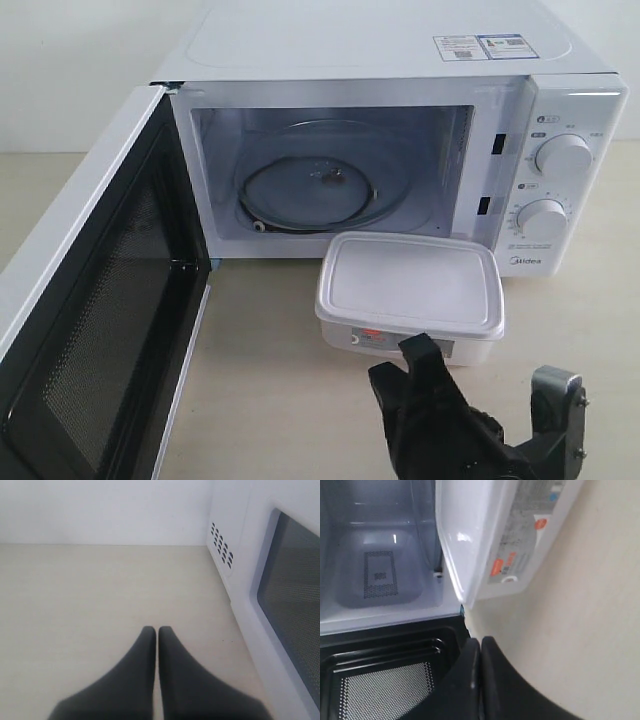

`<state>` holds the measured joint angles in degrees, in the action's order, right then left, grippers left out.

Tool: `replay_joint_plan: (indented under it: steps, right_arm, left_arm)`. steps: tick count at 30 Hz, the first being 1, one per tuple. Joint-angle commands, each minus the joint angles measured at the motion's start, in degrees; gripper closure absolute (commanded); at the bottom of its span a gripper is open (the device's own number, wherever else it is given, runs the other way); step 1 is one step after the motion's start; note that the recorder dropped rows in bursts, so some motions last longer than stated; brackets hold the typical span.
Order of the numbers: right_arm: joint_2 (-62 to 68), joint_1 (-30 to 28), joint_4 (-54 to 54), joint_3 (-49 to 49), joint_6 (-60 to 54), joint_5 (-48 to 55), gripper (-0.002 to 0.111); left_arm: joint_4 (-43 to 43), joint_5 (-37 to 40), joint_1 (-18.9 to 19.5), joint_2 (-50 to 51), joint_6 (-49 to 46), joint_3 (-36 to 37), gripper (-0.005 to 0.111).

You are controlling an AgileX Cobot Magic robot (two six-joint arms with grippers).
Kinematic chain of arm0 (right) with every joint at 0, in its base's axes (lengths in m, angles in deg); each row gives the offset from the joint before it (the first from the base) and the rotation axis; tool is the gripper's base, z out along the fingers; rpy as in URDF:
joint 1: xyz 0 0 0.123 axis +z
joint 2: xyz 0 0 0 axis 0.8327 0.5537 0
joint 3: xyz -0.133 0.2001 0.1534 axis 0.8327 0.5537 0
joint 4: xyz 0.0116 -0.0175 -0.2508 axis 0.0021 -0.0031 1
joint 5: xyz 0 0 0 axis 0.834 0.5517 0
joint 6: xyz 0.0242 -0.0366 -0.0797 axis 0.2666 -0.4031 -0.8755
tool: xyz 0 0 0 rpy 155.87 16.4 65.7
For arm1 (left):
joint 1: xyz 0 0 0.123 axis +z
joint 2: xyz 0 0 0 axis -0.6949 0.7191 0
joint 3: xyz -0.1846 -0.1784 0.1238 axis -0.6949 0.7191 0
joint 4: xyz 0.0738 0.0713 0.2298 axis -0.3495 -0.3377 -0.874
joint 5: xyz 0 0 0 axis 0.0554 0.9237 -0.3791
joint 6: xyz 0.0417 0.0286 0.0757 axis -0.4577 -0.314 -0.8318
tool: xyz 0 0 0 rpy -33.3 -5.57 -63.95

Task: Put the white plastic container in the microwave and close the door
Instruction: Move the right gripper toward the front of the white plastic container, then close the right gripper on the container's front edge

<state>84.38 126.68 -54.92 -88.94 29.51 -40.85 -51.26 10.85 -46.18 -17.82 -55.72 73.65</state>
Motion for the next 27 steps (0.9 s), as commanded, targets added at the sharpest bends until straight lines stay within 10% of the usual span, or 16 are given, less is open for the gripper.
replay_joint_plan:
  steps: [1,9,15,27]
  right_arm:
    - [-1.58,0.13,-3.19,0.03,-2.50,0.16,0.109]
    - [-1.88,-0.08,-10.31,-0.47,-3.86,0.00,0.107]
    - [-1.77,-0.08,-10.65,-3.92,-9.22,0.00,0.072]
    - [-1.77,-5.39,-11.22,-3.92,-6.11,3.74,0.071]
  left_arm:
    - [0.44,-0.21,-0.12,-0.14,-0.01,0.23,0.102]
    - [0.44,-0.21,-0.12,-0.14,-0.01,0.23,0.102]
    - [0.44,-0.21,-0.12,-0.14,-0.01,0.23,0.102]
    - [0.44,-0.21,-0.12,-0.14,-0.01,0.23,0.102]
